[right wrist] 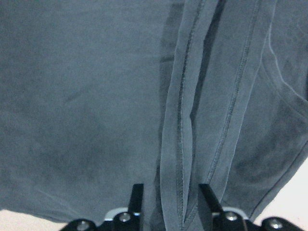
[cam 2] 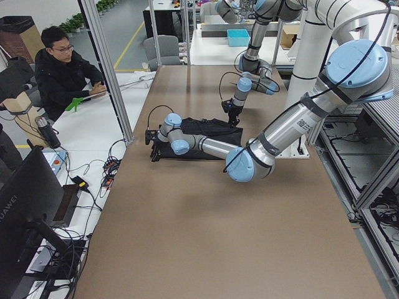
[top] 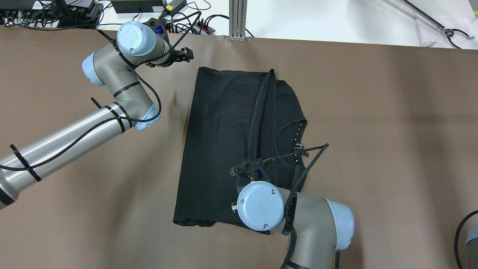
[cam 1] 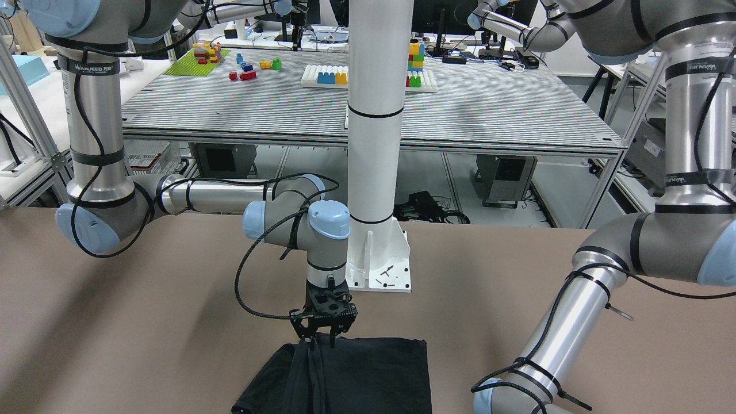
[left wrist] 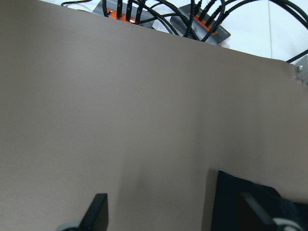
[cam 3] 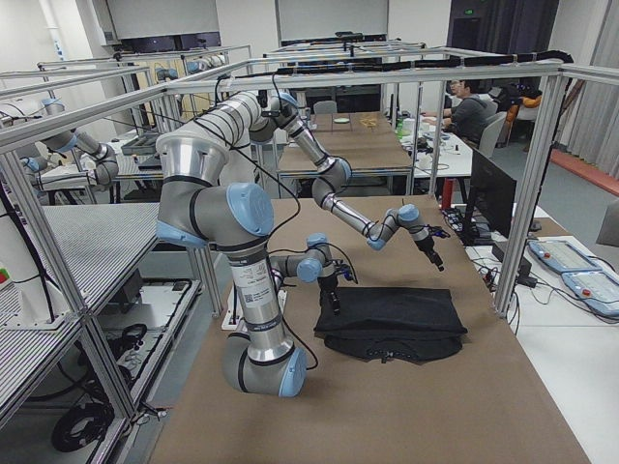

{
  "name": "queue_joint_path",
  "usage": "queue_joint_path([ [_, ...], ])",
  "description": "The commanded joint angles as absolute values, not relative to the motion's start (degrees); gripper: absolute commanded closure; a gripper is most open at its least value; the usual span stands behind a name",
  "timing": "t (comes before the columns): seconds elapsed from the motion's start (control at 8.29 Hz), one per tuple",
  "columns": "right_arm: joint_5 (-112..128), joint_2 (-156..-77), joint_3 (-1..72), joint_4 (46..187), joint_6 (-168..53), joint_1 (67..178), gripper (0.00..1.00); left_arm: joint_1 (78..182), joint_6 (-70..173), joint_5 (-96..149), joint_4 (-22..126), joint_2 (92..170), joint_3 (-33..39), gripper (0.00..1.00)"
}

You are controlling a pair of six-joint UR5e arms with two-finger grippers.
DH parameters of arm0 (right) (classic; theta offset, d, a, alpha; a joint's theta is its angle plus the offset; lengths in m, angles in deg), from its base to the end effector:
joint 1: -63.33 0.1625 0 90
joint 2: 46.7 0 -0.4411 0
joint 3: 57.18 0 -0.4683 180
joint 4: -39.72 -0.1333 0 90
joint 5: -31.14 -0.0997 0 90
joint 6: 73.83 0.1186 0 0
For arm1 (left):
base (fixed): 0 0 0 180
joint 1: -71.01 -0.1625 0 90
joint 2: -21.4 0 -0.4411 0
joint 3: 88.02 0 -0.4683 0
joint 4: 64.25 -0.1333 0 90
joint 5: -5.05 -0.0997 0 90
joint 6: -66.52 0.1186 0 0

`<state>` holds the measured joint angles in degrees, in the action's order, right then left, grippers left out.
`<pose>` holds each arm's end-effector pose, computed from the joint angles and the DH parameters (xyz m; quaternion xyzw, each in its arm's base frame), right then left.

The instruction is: Fold clothes

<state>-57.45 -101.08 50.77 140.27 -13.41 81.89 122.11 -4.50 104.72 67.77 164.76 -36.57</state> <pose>-0.6096 -0.3484 0.1629 0.1600 -0.3301 -0.0848 0.9264 0.5140 -0.8176 0.2866 0.2115 0.4308 -0.2039 0.8533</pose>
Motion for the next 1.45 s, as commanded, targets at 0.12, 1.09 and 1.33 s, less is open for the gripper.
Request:
queue_joint_path([
  [0.12, -53.1, -102.6, 50.1, 142.8, -18.3, 78.0, 0.49, 122.2, -4.8, 104.7, 67.8, 164.2, -36.5, 0.06],
  [1.09, -52.8, -103.7, 50.1, 142.5, -18.2, 76.8, 0.82, 122.0, -6.8, 103.7, 68.2, 163.4, -35.2, 0.06],
  [1.33, -52.9, -103.6, 50.1, 142.5, -18.2, 76.8, 0.77, 121.9, -6.8, 103.7, 68.2, 163.4, -35.2, 0.06],
])
